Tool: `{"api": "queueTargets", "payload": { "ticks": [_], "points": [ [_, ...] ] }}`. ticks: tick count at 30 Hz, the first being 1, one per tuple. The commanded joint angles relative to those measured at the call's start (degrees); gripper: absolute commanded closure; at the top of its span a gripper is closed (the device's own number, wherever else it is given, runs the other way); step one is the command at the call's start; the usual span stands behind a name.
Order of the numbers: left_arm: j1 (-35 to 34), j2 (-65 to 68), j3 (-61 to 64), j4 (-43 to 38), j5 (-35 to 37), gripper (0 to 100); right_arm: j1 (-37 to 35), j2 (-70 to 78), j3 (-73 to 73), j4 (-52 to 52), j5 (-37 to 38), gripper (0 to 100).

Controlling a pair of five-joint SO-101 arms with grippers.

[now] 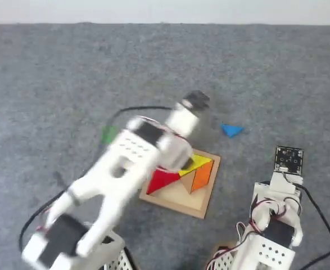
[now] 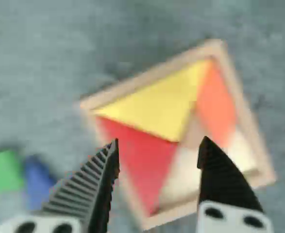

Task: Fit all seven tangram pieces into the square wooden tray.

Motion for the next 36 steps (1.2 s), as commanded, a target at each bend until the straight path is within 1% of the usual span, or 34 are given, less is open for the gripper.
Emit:
{"api": "queueTargets", "payload": {
  "ticks": [1,3,5,8,10,14,19,24,26,29,36],
  "points": [
    [-15.82,-7.56,-1.63,3.69,-7.74,74,0.48,-0.22,0.88,-0.22,0.53,77.9],
    [-22.07,-6.42,-0.92,3.78,-11.78,74,0.48,-0.22,0.88,-0.22,0.53,77.9],
    [-26.73,-3.96,-0.04,3.52,-14.59,74,0.48,-0.22,0.88,-0.22,0.53,77.9],
    [-30.24,1.23,0.75,3.43,-17.85,74,0.48,-0.22,0.88,-0.22,0.53,77.9],
    [-30.95,4.92,0.40,3.34,-18.90,74,0.48,-0.22,0.88,-0.22,0.53,77.9],
    [-31.03,11.69,-0.92,-1.05,-19.34,74,0.48,-0.22,0.88,-0.13,0.53,77.9],
    [-31.21,18.73,-7.16,-3.96,-19.16,74,0.48,-0.22,0.88,-0.04,0.53,77.9],
    [-34.37,23.65,-16.22,-4.40,-19.52,74,0.48,-0.22,0.88,-0.04,0.53,77.9],
    [-35.25,26.20,-19.03,-4.31,-21.10,74,0.48,-0.22,0.88,-0.04,0.53,77.9],
    [-35.87,30.68,-21.67,-4.22,-23.03,74,0.48,-0.31,0.88,-0.04,0.53,77.9],
    [-35.69,39.12,-25.36,-4.13,-24.79,75,0.48,-0.31,0.88,-0.13,0.53,77.9]
  ]
}}
